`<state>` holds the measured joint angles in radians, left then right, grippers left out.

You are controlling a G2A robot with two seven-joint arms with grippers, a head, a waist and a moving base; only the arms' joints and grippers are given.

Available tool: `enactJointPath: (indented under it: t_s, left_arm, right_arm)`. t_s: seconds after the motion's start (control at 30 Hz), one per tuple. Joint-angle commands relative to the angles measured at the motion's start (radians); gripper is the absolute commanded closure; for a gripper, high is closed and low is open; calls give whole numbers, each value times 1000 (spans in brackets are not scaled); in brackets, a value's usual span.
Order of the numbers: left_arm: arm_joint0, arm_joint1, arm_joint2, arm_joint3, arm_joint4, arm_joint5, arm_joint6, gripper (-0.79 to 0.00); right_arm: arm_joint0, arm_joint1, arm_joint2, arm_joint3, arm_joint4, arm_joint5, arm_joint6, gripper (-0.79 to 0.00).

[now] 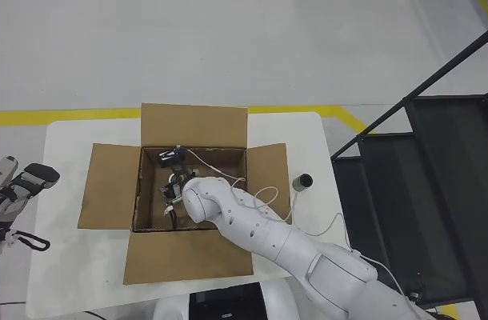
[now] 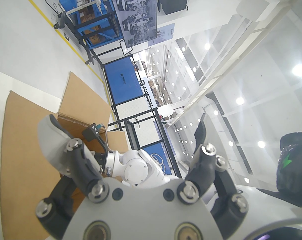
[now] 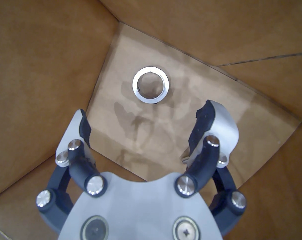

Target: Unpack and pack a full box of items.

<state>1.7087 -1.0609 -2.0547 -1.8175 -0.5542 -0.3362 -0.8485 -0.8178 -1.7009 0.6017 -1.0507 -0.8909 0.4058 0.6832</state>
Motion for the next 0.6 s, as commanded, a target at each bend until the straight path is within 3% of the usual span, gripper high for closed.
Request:
enactJointPath:
  t_s: [0.0, 0.13, 0.37, 0.5, 0.57]
  left_arm:
    - [0, 0, 0, 0, 0, 0, 0, -785]
    - [0, 0, 0, 0, 0, 0, 0, -785]
    - [0, 0, 0, 0, 0, 0, 0, -785]
    - [0, 0, 0, 0, 0, 0, 0, -785]
    - [0, 0, 0, 0, 0, 0, 0, -785]
  right_arm:
    - [-8, 1, 5, -1, 6, -2, -12, -785]
    - [-25, -2, 18, 10, 17, -37, -46, -785]
    - [-32, -23, 44, 65, 57, -4, -164, -785]
    - [-27, -38, 49, 97, 79, 17, -193, -560]
    - [-22, -46, 46, 114, 80, 31, -204, -382]
